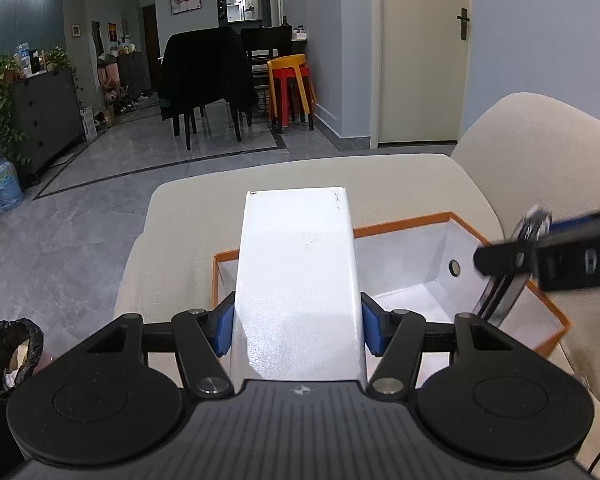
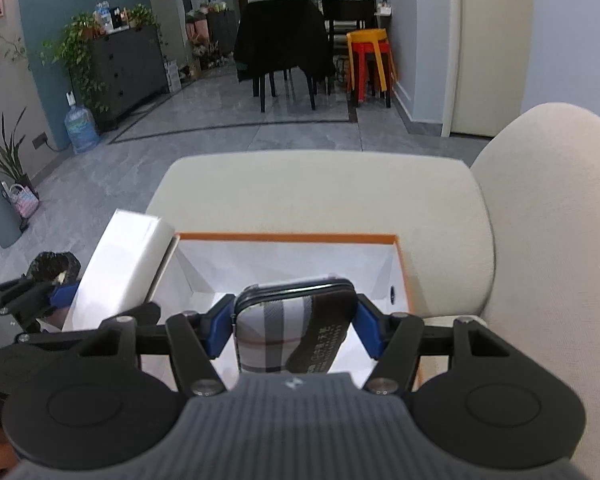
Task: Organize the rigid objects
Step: 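Lower the white box and plaid case into the orange box and release both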
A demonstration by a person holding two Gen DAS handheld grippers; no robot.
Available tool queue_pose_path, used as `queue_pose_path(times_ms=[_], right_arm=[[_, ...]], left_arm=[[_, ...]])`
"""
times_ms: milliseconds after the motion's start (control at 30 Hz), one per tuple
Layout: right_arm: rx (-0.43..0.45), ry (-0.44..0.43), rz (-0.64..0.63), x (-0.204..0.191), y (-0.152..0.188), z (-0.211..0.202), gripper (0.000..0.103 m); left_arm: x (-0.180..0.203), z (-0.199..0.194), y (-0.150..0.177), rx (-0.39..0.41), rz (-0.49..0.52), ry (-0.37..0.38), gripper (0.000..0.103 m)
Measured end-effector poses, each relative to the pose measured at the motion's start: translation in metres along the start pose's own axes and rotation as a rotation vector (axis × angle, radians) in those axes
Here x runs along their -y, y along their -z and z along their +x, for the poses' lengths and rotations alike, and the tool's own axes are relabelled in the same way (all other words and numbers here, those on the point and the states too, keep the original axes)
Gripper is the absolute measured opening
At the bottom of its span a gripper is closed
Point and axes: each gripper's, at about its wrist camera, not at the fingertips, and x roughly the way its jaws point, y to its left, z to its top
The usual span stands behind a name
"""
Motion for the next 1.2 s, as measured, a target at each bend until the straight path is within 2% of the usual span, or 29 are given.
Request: queue_pose_path(times_ms=[167, 333, 567, 800, 1000, 1200], right_arm=[[-0.031, 0.002, 0.001, -0.005, 0.0, 0.025, 0.062], [-0.067, 0.007, -0.01, -0.01, -0.002, 0.054, 0.062], [-0.174, -0.033, -0.019, -0.012, -0.004, 0.098, 0.062], [-0.285, -0.032, -0.062, -0.019, -0.006, 0.122, 0.062], [-0.395, -0.053, -0.03, -0.011, -0.005, 0.139, 0.062], [-0.465, -0.045, -0.071, -0.025, -0.008, 0.16, 0.062]], left_arm=[[0.0, 0.02, -0.005, -0.034, 0.01, 0.004, 0.069], [-0.001, 0.047, -0.002, -0.119, 0.018, 0.002, 0.069], [-0.01, 0.072, 0.013, -0.232, 0.01, -0.019, 0.069], [-0.005, 0.078, 0.021, -0.253, 0.064, -0.033, 0.069], [0.008, 0.08, 0.027, -0.265, 0.108, -0.049, 0.069], [0.017, 0.095, 0.023, -0.345, 0.149, -0.051, 0.069]])
